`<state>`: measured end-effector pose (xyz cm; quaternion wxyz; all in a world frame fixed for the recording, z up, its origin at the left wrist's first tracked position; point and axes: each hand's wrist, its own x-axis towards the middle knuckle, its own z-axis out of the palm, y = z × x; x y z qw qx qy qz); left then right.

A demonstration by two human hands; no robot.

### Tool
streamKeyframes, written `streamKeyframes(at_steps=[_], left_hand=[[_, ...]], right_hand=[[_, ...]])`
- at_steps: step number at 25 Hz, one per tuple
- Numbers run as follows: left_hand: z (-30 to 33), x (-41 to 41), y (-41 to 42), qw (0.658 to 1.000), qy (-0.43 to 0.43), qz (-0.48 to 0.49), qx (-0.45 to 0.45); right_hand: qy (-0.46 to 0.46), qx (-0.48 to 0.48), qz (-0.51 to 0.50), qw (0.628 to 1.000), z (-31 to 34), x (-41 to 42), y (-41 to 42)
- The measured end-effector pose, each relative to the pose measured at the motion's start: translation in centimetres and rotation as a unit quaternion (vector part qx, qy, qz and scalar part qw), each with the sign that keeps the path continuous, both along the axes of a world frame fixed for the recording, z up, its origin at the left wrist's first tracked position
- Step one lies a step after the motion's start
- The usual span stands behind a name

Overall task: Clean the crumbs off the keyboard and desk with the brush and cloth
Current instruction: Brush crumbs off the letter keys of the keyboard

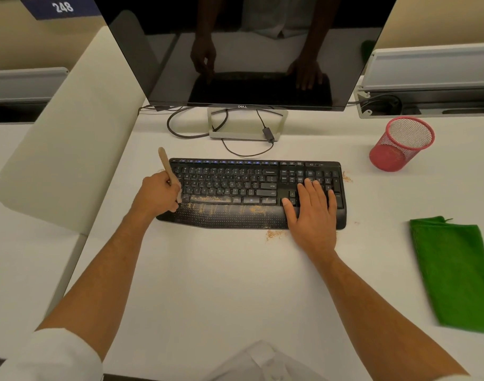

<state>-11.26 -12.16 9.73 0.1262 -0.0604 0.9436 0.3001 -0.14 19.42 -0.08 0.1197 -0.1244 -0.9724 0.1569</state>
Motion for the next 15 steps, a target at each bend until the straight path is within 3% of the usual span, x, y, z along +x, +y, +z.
streamKeyframes(at_steps=[3,7,9,13,15], left_hand=[[0.9,-0.7,-0.3,0.996,-0.082,0.0,0.016],[0.6,0.1,0.5,0.996,0.069,0.042,0.036],[0.0,0.8,0.5,0.995,0.079,0.037,0.057],[0.6,0.0,0.1,0.998,-0.049,0.015,0.023],[1.1,-0.3,0.1,0.998,-0.059,0.014,0.014]], right_hand=[[0.003,-0.001,0.0,1.0,0.1,0.0,0.0],[0.005,-0.003,-0.002,1.0,0.0,0.0,0.0],[0.004,-0.004,0.0,1.0,0.0,0.0,0.0],[0.0,-0.003,-0.001,1.0,0.0,0.0,0.0],[0.002,-0.005,0.001,1.0,0.0,0.0,0.0]])
